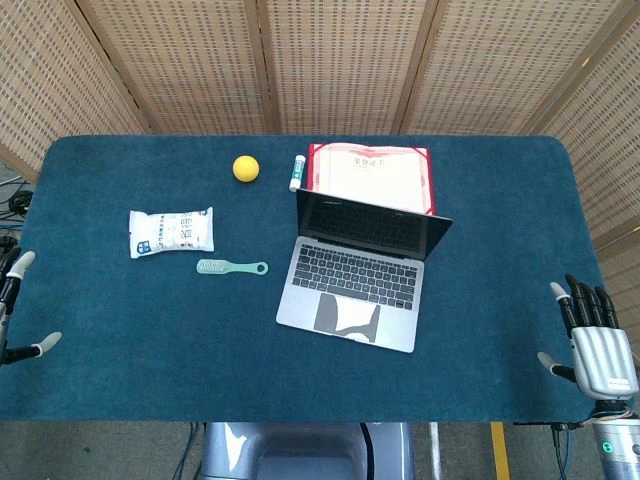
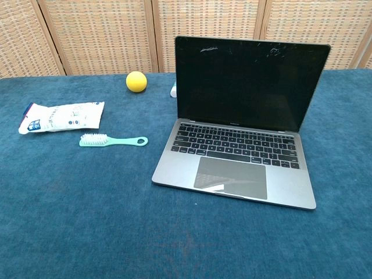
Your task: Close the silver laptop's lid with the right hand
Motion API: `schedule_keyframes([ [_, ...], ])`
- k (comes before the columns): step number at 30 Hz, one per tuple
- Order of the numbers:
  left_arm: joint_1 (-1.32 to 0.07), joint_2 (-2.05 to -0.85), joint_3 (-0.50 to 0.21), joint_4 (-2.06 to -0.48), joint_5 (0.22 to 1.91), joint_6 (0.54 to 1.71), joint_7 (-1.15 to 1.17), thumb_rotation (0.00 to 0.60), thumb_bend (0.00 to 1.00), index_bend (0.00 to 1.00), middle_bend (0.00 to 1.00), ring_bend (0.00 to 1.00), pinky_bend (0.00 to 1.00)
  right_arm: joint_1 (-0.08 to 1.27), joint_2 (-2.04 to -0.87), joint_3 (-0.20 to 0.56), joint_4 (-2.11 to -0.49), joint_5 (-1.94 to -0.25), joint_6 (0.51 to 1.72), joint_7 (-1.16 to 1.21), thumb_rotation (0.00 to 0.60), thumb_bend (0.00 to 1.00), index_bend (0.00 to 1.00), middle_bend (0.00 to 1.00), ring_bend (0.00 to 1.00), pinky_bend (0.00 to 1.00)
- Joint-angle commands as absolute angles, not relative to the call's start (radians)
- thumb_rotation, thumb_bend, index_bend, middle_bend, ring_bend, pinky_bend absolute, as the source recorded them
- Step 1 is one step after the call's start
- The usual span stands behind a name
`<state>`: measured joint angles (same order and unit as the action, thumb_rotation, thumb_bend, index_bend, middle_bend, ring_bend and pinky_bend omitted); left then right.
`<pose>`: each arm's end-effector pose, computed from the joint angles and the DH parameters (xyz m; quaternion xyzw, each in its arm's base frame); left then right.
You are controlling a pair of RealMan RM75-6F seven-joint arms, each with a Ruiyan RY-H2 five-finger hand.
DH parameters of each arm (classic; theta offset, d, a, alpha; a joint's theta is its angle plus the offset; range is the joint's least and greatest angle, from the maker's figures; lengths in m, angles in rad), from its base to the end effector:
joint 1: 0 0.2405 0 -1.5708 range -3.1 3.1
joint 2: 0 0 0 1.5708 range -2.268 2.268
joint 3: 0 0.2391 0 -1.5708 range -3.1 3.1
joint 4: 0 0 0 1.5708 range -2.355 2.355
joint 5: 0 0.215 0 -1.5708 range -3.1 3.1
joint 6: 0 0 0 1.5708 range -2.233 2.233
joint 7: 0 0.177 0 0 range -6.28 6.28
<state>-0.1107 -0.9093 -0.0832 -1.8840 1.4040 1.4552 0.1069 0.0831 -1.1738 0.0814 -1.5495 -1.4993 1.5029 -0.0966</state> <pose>-0.2641 0.2227 0.1881 -0.5868 -0.3866 -0.3711 0.6071 -0.3012 -0.2198 0.1445 0.6005 -0.3442 0.3724 0.6182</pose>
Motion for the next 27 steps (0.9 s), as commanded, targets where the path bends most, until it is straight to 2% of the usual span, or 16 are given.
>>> schedule_keyframes([
  [1, -0.111, -0.909, -0.083, -1.884, 1.403, 1.455, 0.106, 0.600, 0.00, 0.00, 0.00, 0.00, 0.00, 0.083, -1.172, 0.082, -1.552, -1.498, 1.502, -0.099, 0.600, 0.03, 0.00, 0.00, 0.00, 0.00],
  [8, -0.111, -0.910, -0.082, -1.880, 1.401, 1.452, 0.104, 0.600, 0.00, 0.00, 0.00, 0.00, 0.00, 0.082, -1.171, 0.081, -1.553, -1.495, 1.500, -0.096, 0.600, 0.04, 0.00, 0.00, 0.00, 0.00],
  [11, -0.111, -0.910, -0.082, -1.882, 1.404, 1.455, 0.105, 0.600, 0.00, 0.00, 0.00, 0.00, 0.00, 0.086, -1.164, 0.084, -1.561, -1.494, 1.496, -0.088, 0.600, 0.10, 0.00, 0.00, 0.00, 0.00],
  [14, -0.112, -0.911, -0.084, -1.881, 1.398, 1.455, 0.108, 0.600, 0.00, 0.00, 0.00, 0.00, 0.00, 0.103, -1.145, 0.099, -1.593, -1.483, 1.473, -0.068, 0.600, 0.32, 0.00, 0.00, 0.00, 0.00],
  [16, -0.116, -0.913, -0.086, -1.881, 1.392, 1.449, 0.114, 0.600, 0.00, 0.00, 0.00, 0.00, 0.00, 0.131, -1.120, 0.117, -1.627, -1.470, 1.433, -0.046, 0.600, 0.51, 0.00, 0.00, 0.00, 0.00],
  [19, -0.121, -0.915, -0.089, -1.881, 1.382, 1.442, 0.122, 0.600, 0.00, 0.00, 0.00, 0.00, 0.00, 0.189, -1.067, 0.154, -1.683, -1.425, 1.336, -0.014, 0.600, 0.91, 0.00, 0.00, 0.00, 0.00],
  [21, -0.122, -0.916, -0.091, -1.881, 1.376, 1.439, 0.123, 0.600, 0.00, 0.00, 0.00, 0.00, 0.00, 0.229, -1.032, 0.183, -1.720, -1.387, 1.270, 0.011, 0.600, 1.00, 0.00, 0.00, 0.00, 0.00],
  [27, -0.129, -0.917, -0.100, -1.879, 1.351, 1.429, 0.123, 0.600, 0.00, 0.00, 0.00, 0.00, 0.00, 0.353, -0.955, 0.286, -1.793, -1.253, 1.097, 0.068, 0.600, 1.00, 0.00, 0.00, 0.00, 0.00],
])
